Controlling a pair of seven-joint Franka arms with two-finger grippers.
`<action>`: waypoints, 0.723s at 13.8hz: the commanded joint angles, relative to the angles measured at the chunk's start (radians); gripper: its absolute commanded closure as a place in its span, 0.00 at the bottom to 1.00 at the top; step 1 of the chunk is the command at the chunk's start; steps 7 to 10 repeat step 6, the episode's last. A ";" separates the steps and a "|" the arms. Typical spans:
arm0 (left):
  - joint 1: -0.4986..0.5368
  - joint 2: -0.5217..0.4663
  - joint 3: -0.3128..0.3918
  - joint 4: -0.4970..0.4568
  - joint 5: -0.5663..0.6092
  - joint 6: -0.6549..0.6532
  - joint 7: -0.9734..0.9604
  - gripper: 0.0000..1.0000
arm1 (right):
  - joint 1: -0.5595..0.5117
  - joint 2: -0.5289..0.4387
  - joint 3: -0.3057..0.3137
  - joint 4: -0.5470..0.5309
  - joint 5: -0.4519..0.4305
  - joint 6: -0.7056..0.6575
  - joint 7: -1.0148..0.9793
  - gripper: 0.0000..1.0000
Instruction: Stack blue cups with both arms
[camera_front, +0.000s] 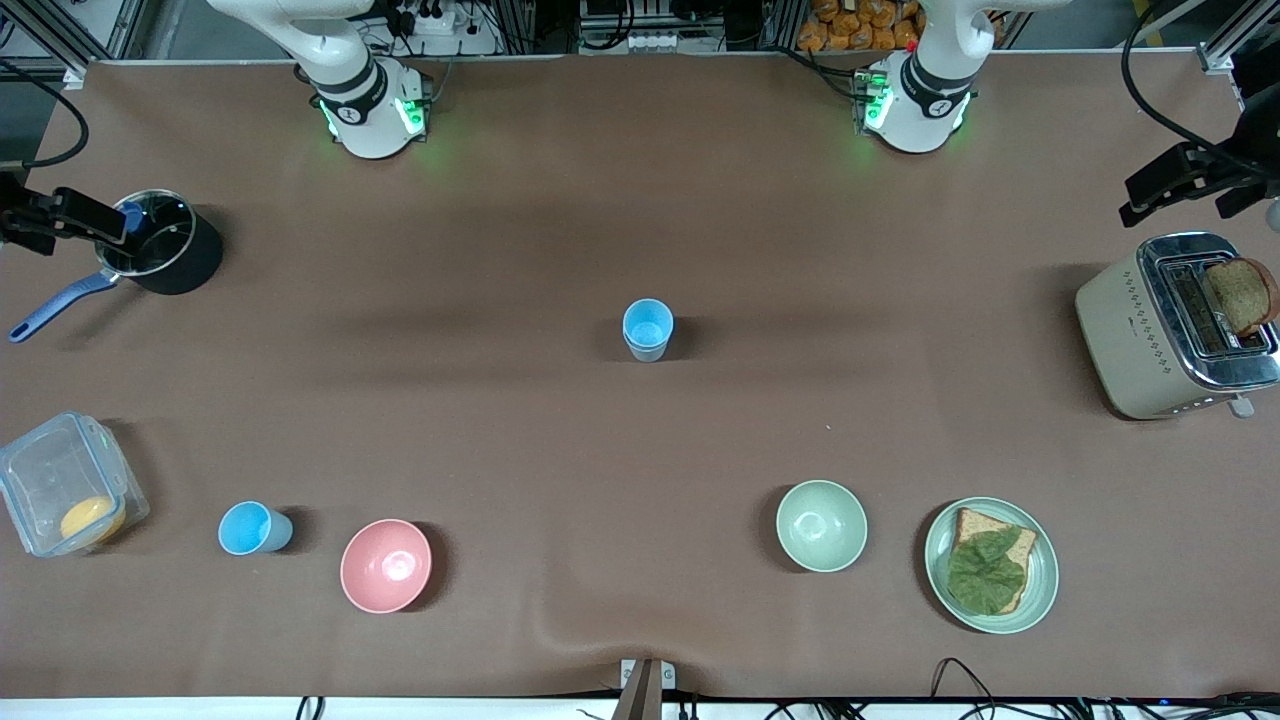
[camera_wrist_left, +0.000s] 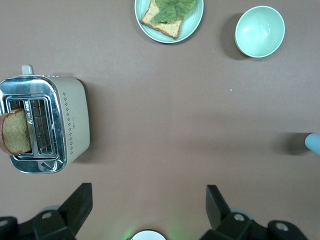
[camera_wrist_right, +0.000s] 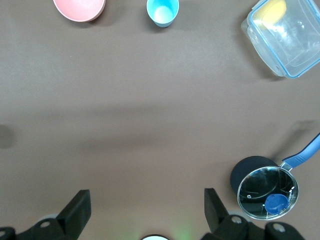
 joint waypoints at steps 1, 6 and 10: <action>-0.004 0.009 -0.018 0.014 0.017 -0.023 0.022 0.00 | -0.003 -0.028 0.002 -0.023 -0.006 -0.001 -0.007 0.00; 0.002 0.009 -0.012 0.017 0.016 -0.023 0.053 0.00 | -0.010 -0.028 0.002 -0.024 -0.003 -0.001 -0.007 0.00; 0.002 0.009 -0.012 0.017 0.016 -0.023 0.053 0.00 | -0.010 -0.028 0.002 -0.024 -0.003 -0.001 -0.007 0.00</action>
